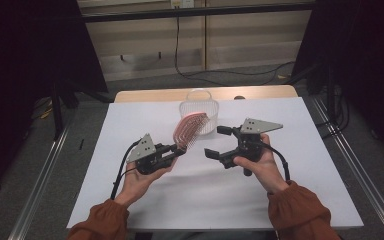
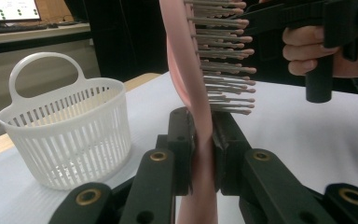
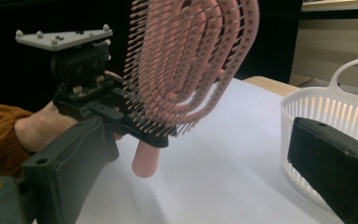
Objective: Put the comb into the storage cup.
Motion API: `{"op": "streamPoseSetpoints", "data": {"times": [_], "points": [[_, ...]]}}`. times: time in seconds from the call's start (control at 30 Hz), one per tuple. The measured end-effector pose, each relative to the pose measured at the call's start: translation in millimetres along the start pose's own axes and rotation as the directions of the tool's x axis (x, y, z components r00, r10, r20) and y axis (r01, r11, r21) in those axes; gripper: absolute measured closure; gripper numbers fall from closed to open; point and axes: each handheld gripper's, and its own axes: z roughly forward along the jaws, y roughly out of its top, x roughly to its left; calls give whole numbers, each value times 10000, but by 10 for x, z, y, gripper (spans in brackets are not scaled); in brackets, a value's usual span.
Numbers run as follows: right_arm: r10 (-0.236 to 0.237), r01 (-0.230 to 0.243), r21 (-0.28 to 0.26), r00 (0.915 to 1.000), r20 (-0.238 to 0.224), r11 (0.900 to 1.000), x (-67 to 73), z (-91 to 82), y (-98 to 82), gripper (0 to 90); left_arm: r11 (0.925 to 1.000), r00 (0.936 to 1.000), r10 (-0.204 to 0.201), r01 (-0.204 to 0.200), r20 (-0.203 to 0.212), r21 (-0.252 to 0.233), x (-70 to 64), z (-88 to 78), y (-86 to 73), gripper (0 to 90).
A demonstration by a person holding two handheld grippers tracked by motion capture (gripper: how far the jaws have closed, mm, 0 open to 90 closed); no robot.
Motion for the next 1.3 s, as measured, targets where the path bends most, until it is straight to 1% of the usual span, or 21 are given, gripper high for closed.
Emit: {"op": "streamPoseSetpoints", "data": {"times": [0.07, 0.2, 0.23, 0.3, 0.37, 0.43, 0.53, 0.57, 0.6, 0.63, 0.67, 0.73, 0.77, 0.87, 0.93, 1.0, 1.07, 1.1, 1.17, 1.23, 1.3], "points": [[134, -140, -284, 9997, -225, 9995, 6, 20, 10, 38, 10000, 10000, -6, 6, 35, -85, -17, -18, 14, 797], [-13, -3, -401, 9992, -404, 9992, 41, 48, 43, 38, 9998, 10000, -5, 7, 87, -198, -37, -57, 26, 797], [-63, 47, -420, 9993, -377, 9991, 50, 49, 51, 38, 9996, 9998, -114, 118, 155, -256, -41, -67, 21, 797], [-235, 219, -419, 9989, -397, 9989, 63, 56, 66, 38, 9996, 9998, -154, 157, 140, -229, -51, -92, 3, 797], [-600, 592, -311, 9979, -247, 9978, 90, 75, 79, 38, 9996, 9996, -172, 177, 231, -202, -56, -99, -23, 797], [-565, 541, -440, 9970, -534, 9976, 117, 91, 87, 33, 9998, 9995, -151, 155, 274, -141, -65, -103, -44, 797], [-708, 681, -480, 9959, -560, 9965, 133, 109, 101, 38, 9999, 9993, -92, 96, 373, -100, -86, -112, -52, 797], [-795, 775, -429, 9957, -471, 9961, 136, 117, 107, 38, 9999, 9992, -92, 97, 382, -140, -94, -117, -50, 797], [-1029, 1020, -317, 9942, -296, 9943, 142, 128, 116, 38, 9998, 9991, -105, 110, 422, -134, -99, -126, -47, 797], [-1120, 1112, -271, 9931, -335, 9934, 143, 149, 127, 41, 9999, 9990, -82, 87, 435, -132, -104, -139, -46, 797], [-1054, 1044, -213, 9930, -536, 9943, 133, 185, 151, 50, 9999, 9992, -48, 54, 409, -147, -105, -149, -47, 797], [-1104, 1096, -161, 9919, -622, 9938, 130, 244, 203, 49, 9996, 9990, -142, 153, 415, -247, -101, -161, -51, 797], [-1090, 1079, -187, 9914, -722, 9940, 127, 266, 219, 50, 9996, 9992, -85, 95, 397, -251, -95, -166, -52, 797], [-1057, 1017, -483, 9904, -890, 9936, 111, 330, 234, 65, 9994, 9993, -135, 145, 341, -301, -76, -163, -62, 797], [-951, 899, -588, 9911, -927, 9942, 94, 357, 218, 73, 9996, 9989, -108, 120, 455, -255, -77, -156, -78, 797], [-965, 930, -433, 9913, -893, 9947, 79, 365, 204, 84, 9996, 9985, -123, 136, 533, -232, -86, -145, -89, 797], [-808, 762, -464, 9910, -1069, 9960, 68, 367, 187, 89, 9997, 9982, -88, 102, 596, -232, -98, -135, -89, 798], [-845, 804, -420, 9908, -1061, 9959, 63, 367, 180, 91, 9996, 9980, -91, 108, 621, -269, -101, -130, -89, 797], [-667, 596, -556, 9885, -1356, 9967, 50, 367, 170, 112, 9993, 9975, -174, 195, 687, -308, -105, -130, -87, 797], [-691, 609, -621, 9877, -1401, 9962, 48, 364, 169, 114, 9991, 9971, -188, 216, 740, -371, -106, -130, -86, 797], [-523, 410, -759, 9868, -1534, 9963, 38, 358, 172, 130, 9987, 9963, -282, 315, 810, -393, -102, -126, -90, 797]]}}
